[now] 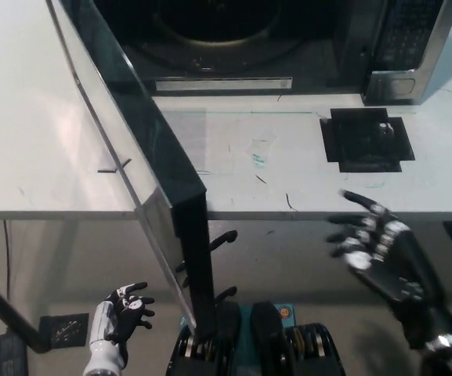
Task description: A microwave is kept infront of the robot with its door slightly ajar. The robot uses its right hand to push the door towards the left to open it.
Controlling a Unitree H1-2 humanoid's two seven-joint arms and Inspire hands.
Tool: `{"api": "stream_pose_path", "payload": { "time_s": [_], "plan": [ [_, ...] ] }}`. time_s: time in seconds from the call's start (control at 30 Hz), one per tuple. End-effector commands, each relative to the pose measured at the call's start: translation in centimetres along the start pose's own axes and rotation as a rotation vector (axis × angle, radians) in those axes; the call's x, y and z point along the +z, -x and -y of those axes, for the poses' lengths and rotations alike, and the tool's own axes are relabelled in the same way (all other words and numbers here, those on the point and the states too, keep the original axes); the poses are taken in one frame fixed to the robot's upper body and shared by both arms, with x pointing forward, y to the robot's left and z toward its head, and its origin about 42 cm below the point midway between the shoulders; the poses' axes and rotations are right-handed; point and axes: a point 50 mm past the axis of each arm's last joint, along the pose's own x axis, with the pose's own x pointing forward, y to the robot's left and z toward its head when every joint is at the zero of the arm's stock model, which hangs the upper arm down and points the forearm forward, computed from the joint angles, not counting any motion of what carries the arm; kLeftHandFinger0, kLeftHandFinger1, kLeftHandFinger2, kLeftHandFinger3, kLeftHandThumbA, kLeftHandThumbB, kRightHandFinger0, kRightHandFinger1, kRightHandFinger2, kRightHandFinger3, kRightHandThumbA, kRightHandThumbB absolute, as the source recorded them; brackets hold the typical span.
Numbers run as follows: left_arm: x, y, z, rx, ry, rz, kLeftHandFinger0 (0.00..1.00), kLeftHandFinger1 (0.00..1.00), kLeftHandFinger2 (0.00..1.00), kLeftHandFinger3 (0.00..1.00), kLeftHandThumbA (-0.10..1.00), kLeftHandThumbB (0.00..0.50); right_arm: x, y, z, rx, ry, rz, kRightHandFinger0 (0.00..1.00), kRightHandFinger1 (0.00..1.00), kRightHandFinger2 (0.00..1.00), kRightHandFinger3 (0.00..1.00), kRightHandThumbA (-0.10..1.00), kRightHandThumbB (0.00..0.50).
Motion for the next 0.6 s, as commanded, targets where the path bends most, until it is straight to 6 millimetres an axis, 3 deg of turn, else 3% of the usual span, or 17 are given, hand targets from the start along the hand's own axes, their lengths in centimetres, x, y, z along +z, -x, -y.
{"api": "stream_pose_path", "payload": {
  "time_s": [0.0,0.07,0.13,0.2,0.27,0.3,0.37,0.5,0.53,0.57],
  "plan": [
    [1.0,-0.5,0.6,-0.004,0.001,0.045,0.28,0.34,0.39,0.49,-0.1,0.214,-0.5,1.1,3.0,-0.114,-0.003,0.029,0.39,0.47,0.59,0.81,0.24,0.08],
    [1.0,-0.7,0.7,-0.004,0.015,0.041,0.28,0.34,0.4,0.49,-0.1,0.211,-1.9,1.8,5.6,-0.211,-0.012,0.002,0.35,0.46,0.56,0.78,0.21,0.077],
    [1.1,-0.7,0.7,-0.004,0.02,0.041,0.28,0.34,0.4,0.5,-0.1,0.211,-2.1,1.9,6.2,-0.233,-0.011,0.0,0.34,0.45,0.55,0.77,0.2,0.076],
    [1.3,-0.9,0.9,-0.004,0.025,0.05,0.28,0.32,0.39,0.49,-0.1,0.227,-3.7,2.6,8.4,-0.352,-0.024,-0.043,0.31,0.43,0.54,0.74,0.3,0.164],
    [1.4,-1.0,0.9,-0.004,0.03,0.046,0.28,0.32,0.38,0.49,-0.1,0.224,-4.5,2.7,9.2,-0.394,-0.015,-0.062,0.31,0.43,0.55,0.76,0.32,0.18],
    [1.4,-1.0,0.9,-0.009,0.021,0.05,0.3,0.35,0.4,0.48,-0.1,0.217,-6.2,3.1,10.1,-0.429,-0.012,-0.094,0.35,0.46,0.55,0.75,0.37,0.195],
    [1.4,-1.0,1.0,-0.014,0.017,0.049,0.31,0.36,0.43,0.52,-0.1,0.188,-7.8,3.7,10.7,-0.462,-0.005,-0.142,0.34,0.44,0.55,0.74,0.38,0.193],
    [1.5,-1.1,1.2,-0.012,0.019,0.055,0.28,0.33,0.4,0.51,-0.1,0.198,-9.8,4.2,11.0,-0.486,-0.029,-0.182,0.32,0.45,0.55,0.76,0.36,0.192],
    [1.6,-1.2,1.3,-0.011,0.02,0.059,0.28,0.33,0.4,0.52,-0.1,0.189,-9.9,3.9,11.1,-0.49,-0.026,-0.184,0.3,0.44,0.56,0.77,0.32,0.199],
    [1.7,-1.2,1.3,-0.007,0.026,0.055,0.27,0.33,0.4,0.52,-0.1,0.206,-10.7,3.9,10.9,-0.506,-0.031,-0.2,0.29,0.44,0.55,0.76,0.35,0.218]
  ]
}}
